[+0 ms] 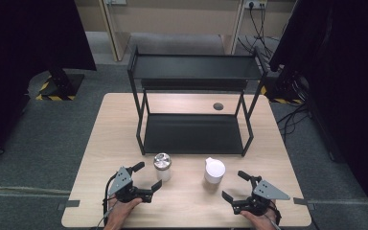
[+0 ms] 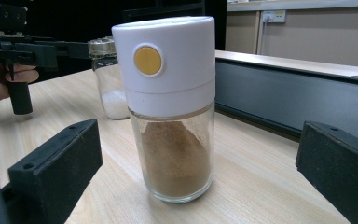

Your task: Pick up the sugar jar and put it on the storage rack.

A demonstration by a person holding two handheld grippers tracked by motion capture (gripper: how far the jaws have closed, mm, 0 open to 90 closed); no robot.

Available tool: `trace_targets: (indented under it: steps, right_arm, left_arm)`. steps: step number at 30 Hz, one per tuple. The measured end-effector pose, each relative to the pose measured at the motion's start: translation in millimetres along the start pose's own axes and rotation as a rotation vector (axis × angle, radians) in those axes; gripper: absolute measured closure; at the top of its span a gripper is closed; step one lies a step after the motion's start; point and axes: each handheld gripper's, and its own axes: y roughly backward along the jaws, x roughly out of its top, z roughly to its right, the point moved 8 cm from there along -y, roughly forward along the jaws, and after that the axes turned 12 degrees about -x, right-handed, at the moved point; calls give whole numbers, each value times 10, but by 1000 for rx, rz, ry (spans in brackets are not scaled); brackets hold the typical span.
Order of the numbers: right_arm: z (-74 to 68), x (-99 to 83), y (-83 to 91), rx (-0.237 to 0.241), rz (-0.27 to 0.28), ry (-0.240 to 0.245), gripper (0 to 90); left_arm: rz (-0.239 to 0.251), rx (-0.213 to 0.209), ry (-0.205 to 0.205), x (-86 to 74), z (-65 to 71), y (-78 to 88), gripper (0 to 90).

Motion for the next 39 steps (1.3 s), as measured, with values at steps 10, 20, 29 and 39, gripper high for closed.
trace_targets:
  steps: [10, 20, 29, 39]
  right_arm:
    - [-11, 0, -13, -1, 2, 5, 5]
    - [-22, -3, -23, 8, 1, 3, 5]
    - [-29, -7, -27, 15, -1, -2, 5]
    - [-24, -10, -25, 18, 1, -13, 5]
  left_arm:
    - [-20, 1, -18, 11, 36, -67, 7]
    - [-54, 6, -7, 34, -1, -179, 7]
    - [-75, 22, -17, 85, -66, -269, 9]
    - [-85, 27, 2, 89, -134, -344, 18]
